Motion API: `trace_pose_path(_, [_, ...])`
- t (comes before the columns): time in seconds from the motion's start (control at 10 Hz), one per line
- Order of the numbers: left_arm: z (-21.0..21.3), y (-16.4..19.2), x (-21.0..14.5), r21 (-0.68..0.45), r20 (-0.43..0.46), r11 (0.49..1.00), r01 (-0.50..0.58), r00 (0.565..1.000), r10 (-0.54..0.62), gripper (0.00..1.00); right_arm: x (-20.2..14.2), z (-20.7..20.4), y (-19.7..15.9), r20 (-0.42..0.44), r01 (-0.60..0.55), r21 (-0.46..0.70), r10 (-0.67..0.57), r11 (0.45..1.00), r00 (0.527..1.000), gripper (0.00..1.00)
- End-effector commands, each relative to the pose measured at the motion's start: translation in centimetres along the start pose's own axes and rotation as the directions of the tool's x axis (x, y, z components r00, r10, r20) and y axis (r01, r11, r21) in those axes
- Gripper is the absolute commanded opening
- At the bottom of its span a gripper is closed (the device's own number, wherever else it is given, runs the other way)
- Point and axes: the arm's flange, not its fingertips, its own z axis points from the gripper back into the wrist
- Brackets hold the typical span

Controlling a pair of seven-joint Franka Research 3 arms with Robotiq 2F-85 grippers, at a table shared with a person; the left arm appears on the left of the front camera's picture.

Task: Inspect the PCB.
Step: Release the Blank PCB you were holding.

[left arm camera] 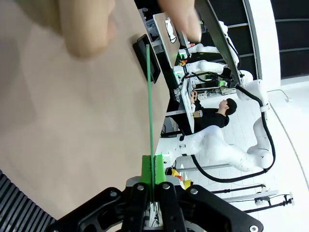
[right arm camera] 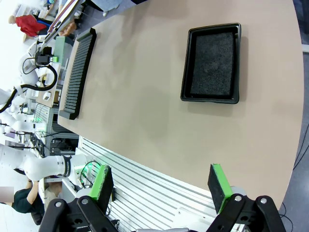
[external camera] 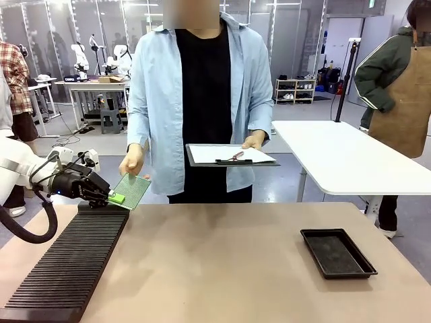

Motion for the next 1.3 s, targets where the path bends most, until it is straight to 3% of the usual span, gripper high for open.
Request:
trace_pose_path(0.0, [-0.07, -0.36, -0.04, 0.010, 0.004, 1.000, 0.004, 1.000, -0.004, 0.00, 0.01, 0.18, -0.06, -0.001, -0.016, 0.005, 0.016, 1.000, 1.000, 1.00])
trace_pose_path(0.9, [-0.01, -0.01, 0.01, 0.000, 0.000, 1.000, 0.000, 1.000, 0.000, 0.03, 0.01, 0.18, -0.06, -0.001, -0.016, 0.005, 0.016, 1.000, 1.000, 1.00])
trace_pose_path(1.0, [0.02, -0.02, 0.09, 0.002, 0.009, 1.000, -0.008, 1.000, 0.008, 0.30, 0.01, 0.18, -0.06, -0.001, -0.016, 0.005, 0.016, 1.000, 1.000, 1.00])
trace_pose_path(1.1, [0.02, -0.06, 0.05, 0.001, 0.008, 1.000, -0.001, 1.000, 0.001, 0.49, 0.01, 0.18, -0.06, -0.001, -0.016, 0.005, 0.016, 1.000, 1.000, 1.00])
trace_pose_path(1.2, [0.03, -0.06, 0.08, 0.005, 0.013, 1.000, -0.006, 1.000, 0.006, 0.77, 0.01, 0.18, -0.06, -0.001, -0.016, 0.005, 0.016, 1.000, 1.000, 1.00])
